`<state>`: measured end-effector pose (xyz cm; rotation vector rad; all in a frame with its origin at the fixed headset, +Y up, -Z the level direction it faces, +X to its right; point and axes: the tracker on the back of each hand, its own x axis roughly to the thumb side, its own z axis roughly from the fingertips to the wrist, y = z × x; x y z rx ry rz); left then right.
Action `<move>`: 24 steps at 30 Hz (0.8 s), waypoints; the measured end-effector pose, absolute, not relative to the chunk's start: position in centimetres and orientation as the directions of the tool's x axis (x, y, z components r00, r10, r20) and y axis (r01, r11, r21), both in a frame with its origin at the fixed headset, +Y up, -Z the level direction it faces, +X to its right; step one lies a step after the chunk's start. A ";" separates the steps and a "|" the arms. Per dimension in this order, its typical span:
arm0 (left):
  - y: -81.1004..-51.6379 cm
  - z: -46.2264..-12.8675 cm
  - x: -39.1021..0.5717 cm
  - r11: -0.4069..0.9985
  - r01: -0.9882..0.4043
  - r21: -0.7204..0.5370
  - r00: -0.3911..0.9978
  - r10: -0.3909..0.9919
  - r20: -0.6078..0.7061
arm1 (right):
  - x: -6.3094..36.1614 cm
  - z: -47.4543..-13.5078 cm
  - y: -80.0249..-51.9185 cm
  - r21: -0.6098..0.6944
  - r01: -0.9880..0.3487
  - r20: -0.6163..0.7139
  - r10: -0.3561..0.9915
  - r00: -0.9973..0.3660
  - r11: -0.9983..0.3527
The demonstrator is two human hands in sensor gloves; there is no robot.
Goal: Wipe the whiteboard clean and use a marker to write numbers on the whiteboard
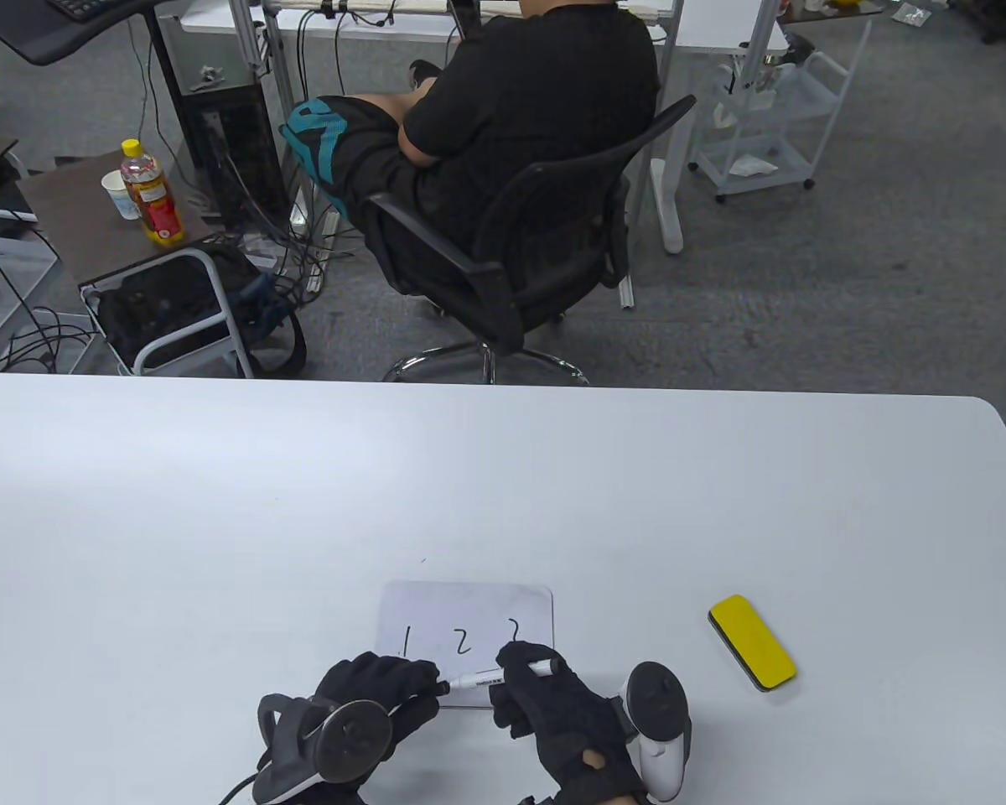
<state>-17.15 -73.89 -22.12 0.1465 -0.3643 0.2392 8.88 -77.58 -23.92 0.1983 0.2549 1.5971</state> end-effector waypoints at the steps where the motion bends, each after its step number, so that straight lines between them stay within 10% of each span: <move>1: -73.9 -22.1 -17.1 0.960 -0.267 0.087 0.902 0.217 0.373 | 8.8 -23.9 -77.6 0.282 -0.958 -0.027 0.998 -0.059 -0.049; 24: -73.9 -22.2 -17.0 0.877 -0.461 -0.136 0.729 0.461 0.506 | 8.3 -24.1 -77.3 0.386 -0.920 0.067 0.997 -0.041 -0.064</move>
